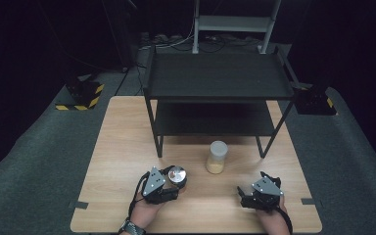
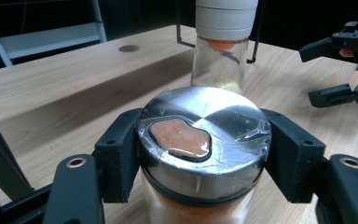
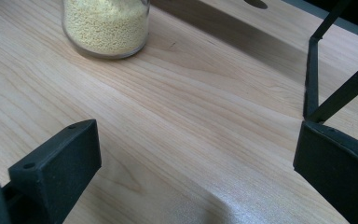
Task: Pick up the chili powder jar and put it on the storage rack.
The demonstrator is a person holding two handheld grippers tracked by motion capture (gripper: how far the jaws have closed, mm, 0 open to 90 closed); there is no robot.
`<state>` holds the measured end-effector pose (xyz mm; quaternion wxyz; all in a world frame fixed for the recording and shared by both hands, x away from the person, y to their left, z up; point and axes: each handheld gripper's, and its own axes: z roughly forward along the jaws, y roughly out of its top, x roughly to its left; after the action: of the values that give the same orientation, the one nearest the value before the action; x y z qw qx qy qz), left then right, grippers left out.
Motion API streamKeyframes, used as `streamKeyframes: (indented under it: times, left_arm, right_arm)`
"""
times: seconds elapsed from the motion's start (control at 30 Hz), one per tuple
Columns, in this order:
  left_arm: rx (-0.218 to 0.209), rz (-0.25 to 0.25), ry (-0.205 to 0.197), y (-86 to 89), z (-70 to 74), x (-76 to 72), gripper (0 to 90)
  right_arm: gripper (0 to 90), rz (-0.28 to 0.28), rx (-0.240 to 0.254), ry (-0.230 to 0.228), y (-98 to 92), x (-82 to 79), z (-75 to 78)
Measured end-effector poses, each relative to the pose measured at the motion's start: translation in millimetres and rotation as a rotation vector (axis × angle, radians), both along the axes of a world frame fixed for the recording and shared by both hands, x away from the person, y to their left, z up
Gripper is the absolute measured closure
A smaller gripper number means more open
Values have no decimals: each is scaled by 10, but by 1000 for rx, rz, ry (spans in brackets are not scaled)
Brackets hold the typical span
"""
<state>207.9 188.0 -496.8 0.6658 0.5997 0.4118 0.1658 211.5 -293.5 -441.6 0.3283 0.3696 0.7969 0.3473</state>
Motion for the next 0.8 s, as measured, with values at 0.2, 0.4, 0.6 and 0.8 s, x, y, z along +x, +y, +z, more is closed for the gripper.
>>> streamKeyframes:
  times: [0.2,0.4,0.6,0.8]
  left_arm:
    - [-17,13,-5,15,33,-26,347]
    - [-35,21,-5,30,115,-65,347]
    - [-31,27,-9,28,198,-101,347]
    - [-55,38,-19,29,292,-149,347]
  right_arm:
    - [0,1,1,0,-2,-1,-1]
    - [0,1,2,-1,-5,-1,-1]
    - [0,0,2,1,-3,1,1]
    - [0,3,4,-1,-10,-1,-2]
